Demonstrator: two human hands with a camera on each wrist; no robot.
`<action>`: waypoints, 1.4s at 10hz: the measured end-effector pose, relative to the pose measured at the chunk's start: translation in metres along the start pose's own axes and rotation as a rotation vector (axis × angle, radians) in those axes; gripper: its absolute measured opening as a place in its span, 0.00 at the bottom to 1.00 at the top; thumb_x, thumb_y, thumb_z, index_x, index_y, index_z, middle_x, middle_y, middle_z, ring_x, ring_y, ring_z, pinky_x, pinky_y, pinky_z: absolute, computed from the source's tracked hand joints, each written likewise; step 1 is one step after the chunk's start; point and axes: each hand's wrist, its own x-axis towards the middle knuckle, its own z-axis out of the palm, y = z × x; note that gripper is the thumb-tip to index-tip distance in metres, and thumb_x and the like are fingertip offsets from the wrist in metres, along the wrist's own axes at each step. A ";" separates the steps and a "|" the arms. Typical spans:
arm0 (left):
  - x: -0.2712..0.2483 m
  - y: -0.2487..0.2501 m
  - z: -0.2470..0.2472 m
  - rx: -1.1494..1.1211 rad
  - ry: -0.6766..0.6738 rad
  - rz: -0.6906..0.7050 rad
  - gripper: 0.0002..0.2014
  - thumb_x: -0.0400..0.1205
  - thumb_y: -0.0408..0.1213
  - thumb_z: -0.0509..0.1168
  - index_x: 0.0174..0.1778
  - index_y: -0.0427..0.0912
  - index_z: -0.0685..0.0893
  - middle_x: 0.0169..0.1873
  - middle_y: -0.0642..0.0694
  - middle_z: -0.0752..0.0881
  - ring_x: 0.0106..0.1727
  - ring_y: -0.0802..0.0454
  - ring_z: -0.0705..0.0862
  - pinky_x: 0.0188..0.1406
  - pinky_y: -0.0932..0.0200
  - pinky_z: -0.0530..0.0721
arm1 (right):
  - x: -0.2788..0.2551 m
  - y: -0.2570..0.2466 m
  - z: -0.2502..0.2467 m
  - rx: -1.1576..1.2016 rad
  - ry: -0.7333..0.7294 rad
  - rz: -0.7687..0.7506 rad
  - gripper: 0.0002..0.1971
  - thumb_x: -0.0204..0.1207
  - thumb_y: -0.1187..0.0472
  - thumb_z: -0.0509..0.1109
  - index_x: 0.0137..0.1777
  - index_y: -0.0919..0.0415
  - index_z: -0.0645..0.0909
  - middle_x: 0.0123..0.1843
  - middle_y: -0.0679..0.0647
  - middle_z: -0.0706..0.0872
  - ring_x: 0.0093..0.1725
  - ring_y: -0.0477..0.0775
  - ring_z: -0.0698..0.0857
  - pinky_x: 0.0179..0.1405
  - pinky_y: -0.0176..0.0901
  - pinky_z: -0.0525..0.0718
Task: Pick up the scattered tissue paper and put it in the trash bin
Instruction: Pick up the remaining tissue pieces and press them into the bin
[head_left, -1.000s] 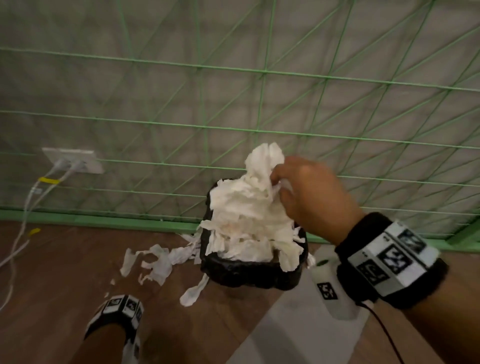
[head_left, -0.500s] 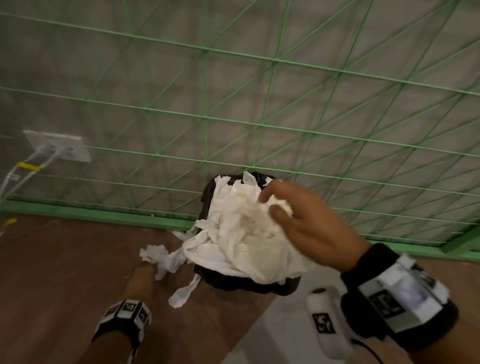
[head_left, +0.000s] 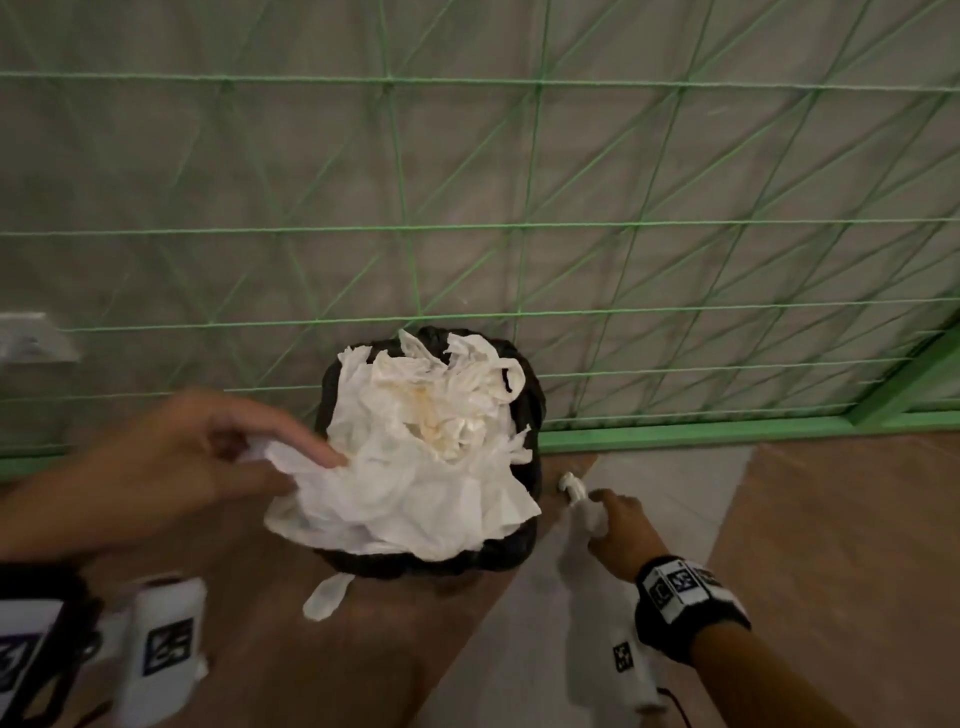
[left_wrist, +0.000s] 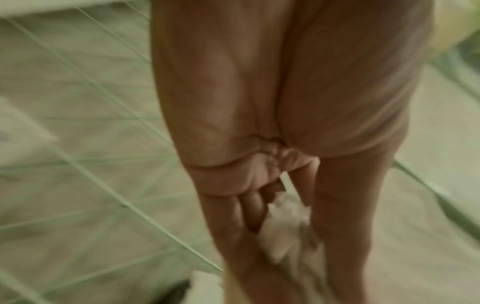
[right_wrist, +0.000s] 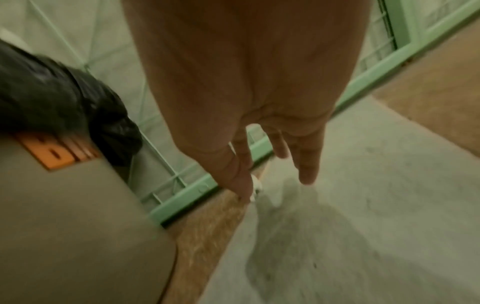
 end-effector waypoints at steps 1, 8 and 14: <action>0.036 0.011 0.041 0.411 -0.184 0.018 0.10 0.73 0.45 0.71 0.48 0.60 0.91 0.46 0.59 0.91 0.48 0.61 0.88 0.50 0.61 0.85 | 0.011 0.002 0.024 0.036 0.061 -0.068 0.36 0.74 0.67 0.68 0.81 0.51 0.62 0.86 0.60 0.50 0.81 0.66 0.65 0.76 0.52 0.72; 0.051 0.014 0.054 0.109 0.208 -0.001 0.23 0.60 0.35 0.60 0.51 0.55 0.86 0.50 0.50 0.74 0.56 0.55 0.73 0.58 0.58 0.70 | 0.003 -0.066 -0.046 0.284 0.157 -0.184 0.16 0.73 0.66 0.70 0.60 0.63 0.86 0.60 0.63 0.89 0.61 0.62 0.86 0.59 0.46 0.81; -0.092 -0.269 0.192 0.254 0.376 -0.906 0.38 0.84 0.58 0.51 0.86 0.46 0.43 0.86 0.39 0.46 0.86 0.38 0.51 0.84 0.38 0.53 | -0.118 -0.212 -0.035 -0.366 -0.146 -0.726 0.38 0.79 0.29 0.35 0.67 0.49 0.78 0.72 0.45 0.76 0.76 0.38 0.67 0.80 0.46 0.61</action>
